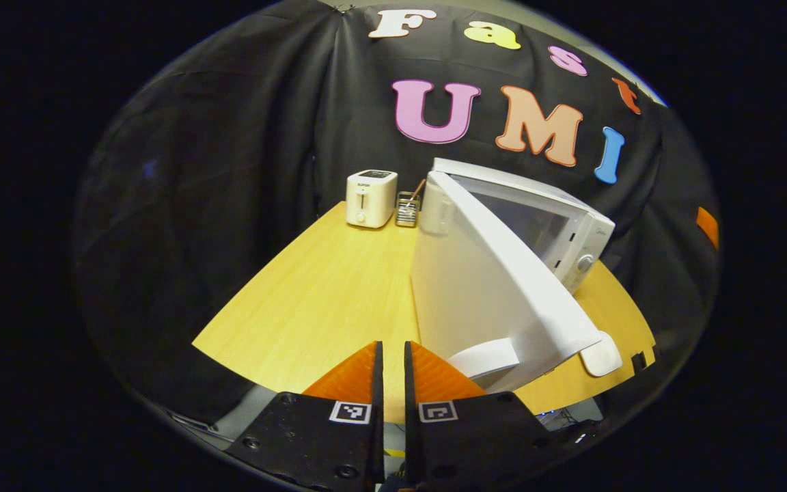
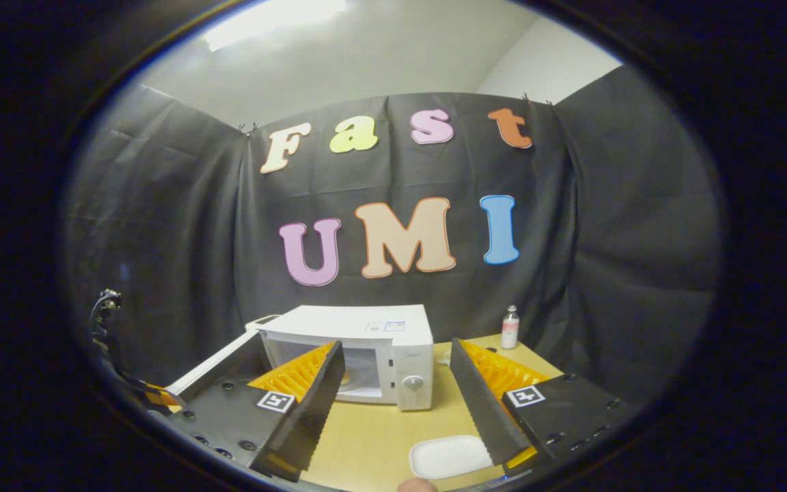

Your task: Open the microwave oven with the left hand, put the food in, and close the microwave oven.

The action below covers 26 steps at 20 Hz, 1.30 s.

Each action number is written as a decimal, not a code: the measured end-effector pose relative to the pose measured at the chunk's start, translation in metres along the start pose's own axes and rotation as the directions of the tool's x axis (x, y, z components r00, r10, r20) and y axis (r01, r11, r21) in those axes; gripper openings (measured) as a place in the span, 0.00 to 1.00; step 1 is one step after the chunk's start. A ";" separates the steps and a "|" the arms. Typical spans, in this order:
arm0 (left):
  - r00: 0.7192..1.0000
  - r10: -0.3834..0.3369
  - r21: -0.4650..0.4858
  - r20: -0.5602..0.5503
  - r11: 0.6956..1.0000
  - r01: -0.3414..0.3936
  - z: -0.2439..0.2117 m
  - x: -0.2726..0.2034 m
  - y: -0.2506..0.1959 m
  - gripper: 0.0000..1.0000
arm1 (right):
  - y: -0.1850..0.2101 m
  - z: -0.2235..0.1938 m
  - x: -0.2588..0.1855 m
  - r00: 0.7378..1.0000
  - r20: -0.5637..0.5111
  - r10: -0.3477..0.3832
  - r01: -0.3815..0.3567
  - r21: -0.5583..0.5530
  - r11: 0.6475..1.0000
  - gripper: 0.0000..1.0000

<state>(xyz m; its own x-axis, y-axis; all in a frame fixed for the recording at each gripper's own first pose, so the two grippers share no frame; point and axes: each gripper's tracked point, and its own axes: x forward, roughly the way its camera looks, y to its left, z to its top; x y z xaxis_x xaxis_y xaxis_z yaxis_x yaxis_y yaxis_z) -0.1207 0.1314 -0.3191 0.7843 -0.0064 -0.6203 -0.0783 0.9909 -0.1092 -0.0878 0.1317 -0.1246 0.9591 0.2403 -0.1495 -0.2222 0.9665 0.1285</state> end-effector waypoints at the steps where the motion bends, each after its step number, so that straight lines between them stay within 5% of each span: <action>1: 1.000 -0.028 0.015 0.003 0.999 0.028 0.001 0.003 -0.014 0.11 | -0.001 0.005 -0.002 1.000 0.010 -0.007 0.007 -0.011 1.000 0.89; 2: 0.998 -0.056 0.038 0.007 0.998 0.055 0.003 0.007 -0.030 0.09 | -0.004 0.013 -0.002 1.000 0.021 -0.012 0.012 -0.020 1.000 0.96; 6: 0.987 -0.161 0.092 0.011 0.983 0.159 0.014 0.029 -0.088 0.08 | -0.015 0.040 -0.007 0.998 0.050 -0.023 0.025 -0.046 0.999 0.96; 7: 0.982 -0.187 0.095 0.009 0.978 0.185 0.016 0.035 -0.103 0.08 | -0.015 0.044 -0.009 0.999 0.042 -0.010 0.012 -0.033 0.999 0.89; 8: 0.979 -0.206 0.101 0.008 0.974 0.204 0.019 0.041 -0.116 0.06 | -0.018 0.045 -0.010 1.000 0.022 -0.010 0.011 -0.017 1.000 0.96; 11: 0.964 -0.264 0.132 0.019 0.957 0.260 0.033 0.058 -0.161 0.08 | -0.048 0.065 -0.013 0.997 0.044 -0.058 0.058 -0.002 0.998 0.96; 12: 0.962 -0.273 0.145 0.023 0.953 0.267 0.038 0.064 -0.172 0.08 | -0.056 0.070 -0.012 0.996 0.056 -0.067 0.067 -0.005 0.998 0.90; 13: 0.960 -0.279 0.158 0.024 0.949 0.272 0.042 0.068 -0.181 0.08 | -0.065 0.073 -0.012 0.995 0.061 -0.077 0.077 -0.012 0.997 0.96; 14: 0.958 -0.287 0.163 0.025 0.946 0.280 0.045 0.075 -0.192 0.07 | -0.075 0.076 -0.011 0.994 0.066 -0.085 0.086 -0.016 0.996 0.89; 26: 0.961 -0.276 0.194 0.015 0.944 0.268 0.075 0.141 -0.272 0.07 | -0.169 0.099 0.015 0.984 0.119 -0.132 0.137 -0.036 0.990 0.90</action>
<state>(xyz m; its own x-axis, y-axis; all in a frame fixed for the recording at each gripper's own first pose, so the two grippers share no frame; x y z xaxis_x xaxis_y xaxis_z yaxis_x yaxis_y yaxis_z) 0.0572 -0.1288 -0.3191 0.7847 -0.2775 -0.5543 0.2555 0.9595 -0.1188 -0.0181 -0.0366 -0.0513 0.9940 0.0985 -0.0478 -0.0950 0.9929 0.0710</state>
